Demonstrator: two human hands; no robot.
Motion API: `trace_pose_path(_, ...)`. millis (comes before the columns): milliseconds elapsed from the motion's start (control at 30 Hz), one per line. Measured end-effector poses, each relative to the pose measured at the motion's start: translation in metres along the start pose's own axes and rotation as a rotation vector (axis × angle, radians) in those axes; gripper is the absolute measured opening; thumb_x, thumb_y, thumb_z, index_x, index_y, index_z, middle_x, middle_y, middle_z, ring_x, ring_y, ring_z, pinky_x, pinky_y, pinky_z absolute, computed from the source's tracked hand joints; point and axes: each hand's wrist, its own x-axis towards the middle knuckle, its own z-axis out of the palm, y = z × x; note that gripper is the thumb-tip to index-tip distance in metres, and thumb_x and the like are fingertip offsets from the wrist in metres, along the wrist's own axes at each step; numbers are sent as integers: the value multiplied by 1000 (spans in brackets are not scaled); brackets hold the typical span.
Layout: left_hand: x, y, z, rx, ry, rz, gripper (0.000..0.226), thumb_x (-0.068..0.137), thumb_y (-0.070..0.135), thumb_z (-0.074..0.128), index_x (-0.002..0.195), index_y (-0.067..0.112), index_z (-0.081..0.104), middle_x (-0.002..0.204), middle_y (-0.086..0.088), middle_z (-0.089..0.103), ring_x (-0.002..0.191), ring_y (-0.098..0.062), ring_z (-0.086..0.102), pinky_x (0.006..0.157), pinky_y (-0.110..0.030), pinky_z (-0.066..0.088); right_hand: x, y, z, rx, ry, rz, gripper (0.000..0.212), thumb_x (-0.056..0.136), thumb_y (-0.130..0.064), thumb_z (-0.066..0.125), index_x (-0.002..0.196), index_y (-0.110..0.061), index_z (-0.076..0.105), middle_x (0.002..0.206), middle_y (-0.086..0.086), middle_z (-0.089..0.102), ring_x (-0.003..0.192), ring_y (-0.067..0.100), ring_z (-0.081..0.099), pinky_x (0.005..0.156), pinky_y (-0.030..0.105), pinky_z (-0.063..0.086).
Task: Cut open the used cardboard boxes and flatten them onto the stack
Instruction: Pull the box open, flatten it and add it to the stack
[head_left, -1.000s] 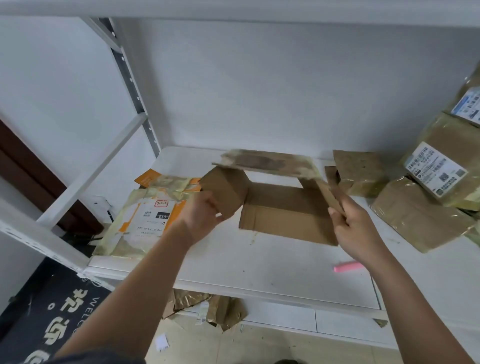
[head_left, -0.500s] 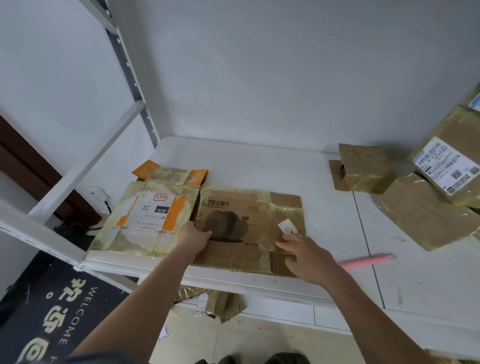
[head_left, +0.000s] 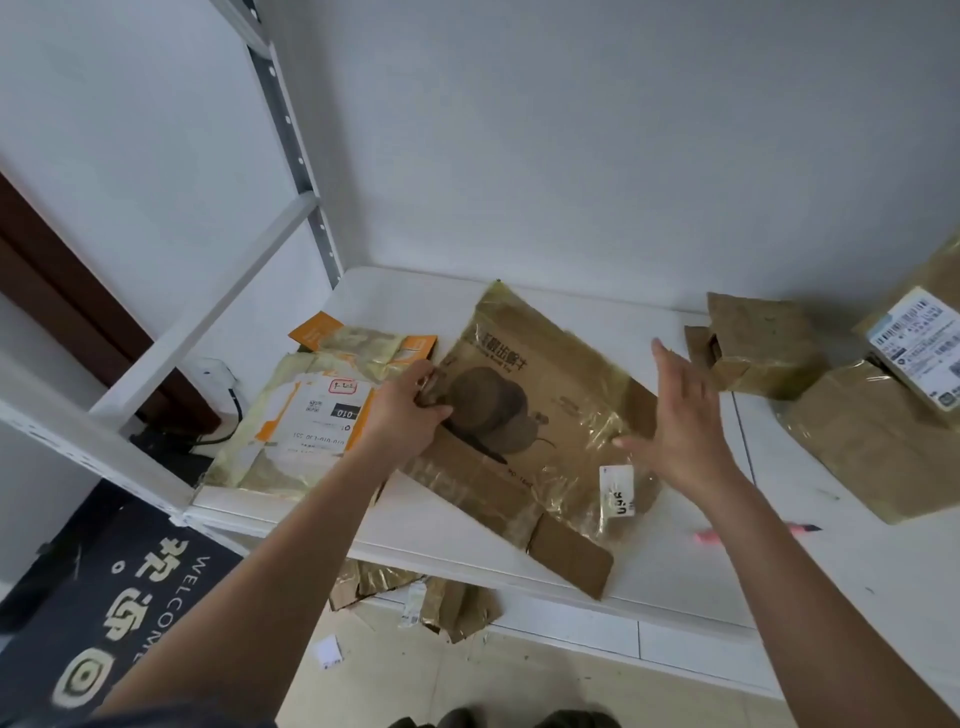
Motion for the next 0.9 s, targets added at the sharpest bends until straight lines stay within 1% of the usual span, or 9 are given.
trace_pose_path(67, 2, 4, -9, 14, -35, 90, 44, 88, 14, 70, 127, 27, 55, 113, 1, 63, 96, -19, 56, 69, -26, 44, 6, 4, -8, 86, -152, 60, 122, 67, -28, 90, 156, -27, 7, 154, 8, 32, 146, 29, 22, 119, 46, 14)
trace_pose_path(100, 2, 7, -13, 20, -44, 132, 43, 88, 14, 70, 127, 26, 55, 113, 2, 63, 98, -19, 56, 74, -29, 44, 6, 6, -11, 170, -217, 77, 113, 66, -26, 91, 153, -30, 19, 148, 4, 43, 142, 27, 33, 115, 43, 25)
trace_pose_path(167, 1, 10, -19, 29, -35, 194, 42, 87, 14, 70, 126, 25, 57, 108, 7, 60, 98, -17, 55, 76, -27, 42, 5, 12, -15, 312, -268, 74, 80, 64, -23, 92, 128, -37, 46, 119, -8, 64, 116, 17, 59, 91, 31, 45)
trace_pose_path(233, 0, 13, -27, 34, 23, 242, 41, 85, 16, 73, 123, 27, 60, 101, 12, 60, 97, -14, 56, 72, -25, 41, 5, 14, -18, 406, -244, 65, 55, 67, -19, 89, 104, -38, 53, 91, -11, 72, 90, 11, 68, 75, 28, 48)
trace_pose_path(367, 2, 3, -55, 43, 279, 257, 61, 83, 26, 77, 137, 29, 49, 125, 0, 54, 116, -19, 49, 92, -30, 39, 11, -3, -18, 695, -227, 88, 38, 84, -10, 76, 99, -39, 57, 90, 1, 76, 84, 19, 73, 77, 36, 55)
trace_pose_path(433, -1, -9, -70, 6, 346, 215, 68, 84, 34, 75, 142, 24, 41, 130, -7, 47, 119, -23, 47, 89, -28, 41, 15, -15, -17, 863, -175, 133, 32, 88, -8, 72, 101, -34, 58, 92, 1, 77, 84, 18, 73, 72, 32, 57)
trace_pose_path(667, -38, -42, -93, -292, -59, -149, 80, 72, 75, 57, 138, 33, 41, 113, 11, 63, 96, -11, 66, 85, -35, 54, 27, -91, 30, 1413, -170, 428, 18, 87, -11, 73, 94, -24, 63, 87, -4, 76, 78, 12, 73, 57, 27, 57)
trace_pose_path(767, -40, -62, -94, -545, 37, -204, 56, 82, 44, 73, 129, 25, 50, 102, 1, 69, 82, -18, 73, 71, -32, 60, 24, -136, 71, 1437, -235, 570, 22, 86, -13, 75, 99, -19, 59, 89, 3, 75, 78, 19, 73, 60, 34, 59)
trace_pose_path(900, -33, -101, -101, -273, 453, -258, 38, 86, 12, 72, 120, 14, 56, 88, 8, 60, 72, -8, 61, 59, -23, 51, 9, -183, 125, 1419, -366, 624, 29, 92, -6, 66, 113, -21, 52, 107, 10, 69, 96, 31, 69, 82, 52, 58)
